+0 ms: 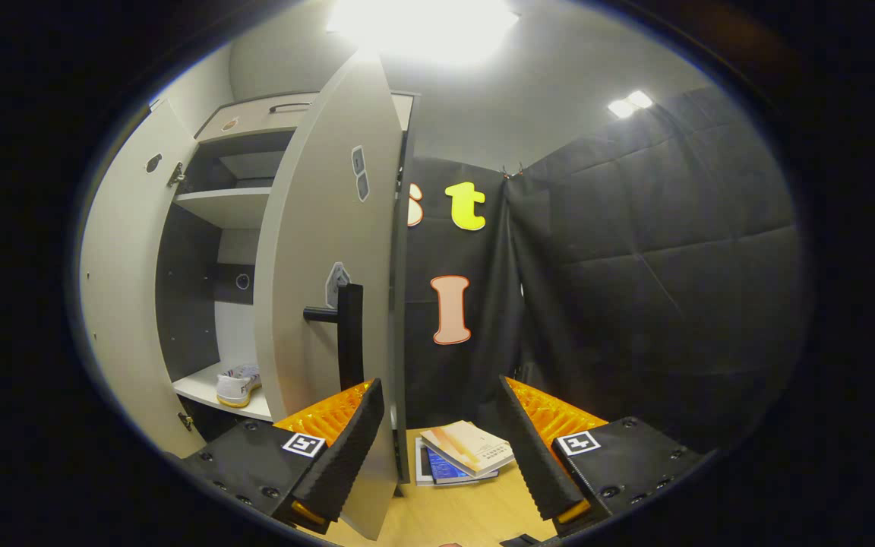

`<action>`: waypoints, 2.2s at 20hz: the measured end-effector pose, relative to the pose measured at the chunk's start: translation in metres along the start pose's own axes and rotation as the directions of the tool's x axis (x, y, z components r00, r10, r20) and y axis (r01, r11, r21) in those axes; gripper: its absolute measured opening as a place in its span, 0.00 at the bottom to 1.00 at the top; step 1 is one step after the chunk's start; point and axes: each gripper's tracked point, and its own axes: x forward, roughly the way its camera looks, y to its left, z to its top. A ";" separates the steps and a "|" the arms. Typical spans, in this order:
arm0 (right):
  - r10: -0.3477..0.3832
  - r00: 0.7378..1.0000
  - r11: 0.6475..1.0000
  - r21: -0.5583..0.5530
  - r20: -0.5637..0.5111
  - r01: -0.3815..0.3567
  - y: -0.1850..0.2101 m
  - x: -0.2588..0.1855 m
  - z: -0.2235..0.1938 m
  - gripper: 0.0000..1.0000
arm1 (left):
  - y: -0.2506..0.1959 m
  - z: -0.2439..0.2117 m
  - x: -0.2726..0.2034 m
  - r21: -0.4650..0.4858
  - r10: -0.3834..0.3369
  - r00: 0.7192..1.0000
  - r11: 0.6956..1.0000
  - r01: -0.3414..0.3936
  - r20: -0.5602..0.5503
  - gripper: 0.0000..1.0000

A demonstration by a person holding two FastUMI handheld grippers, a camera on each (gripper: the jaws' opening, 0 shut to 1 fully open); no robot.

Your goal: Grab one shoe with the right hand and put it into the shoe cabinet, grab the other shoe with the left hand and put it into the shoe cabinet; then close the right door with the right hand and the left door with the left hand.

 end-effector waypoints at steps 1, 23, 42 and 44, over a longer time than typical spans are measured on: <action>0.019 1.000 1.000 -0.003 0.000 -0.019 0.009 0.000 0.000 0.95 | 0.005 -0.002 0.000 -0.003 0.004 1.000 1.000 -0.004 -0.001 0.88; 0.215 0.976 0.977 0.021 -0.037 -0.214 0.058 -0.009 -0.027 0.96 | 0.102 0.023 0.088 -0.054 0.156 0.988 0.986 -0.156 -0.005 0.89; 0.217 0.973 0.976 0.032 -0.081 -0.215 0.018 -0.003 -0.057 0.98 | -0.016 0.037 0.089 -0.030 -0.010 0.999 0.999 0.011 0.031 0.89; 0.212 0.973 0.977 0.042 -0.086 -0.209 0.009 -0.004 -0.060 0.98 | -0.038 0.039 0.093 -0.023 -0.036 0.999 0.999 0.037 0.032 0.88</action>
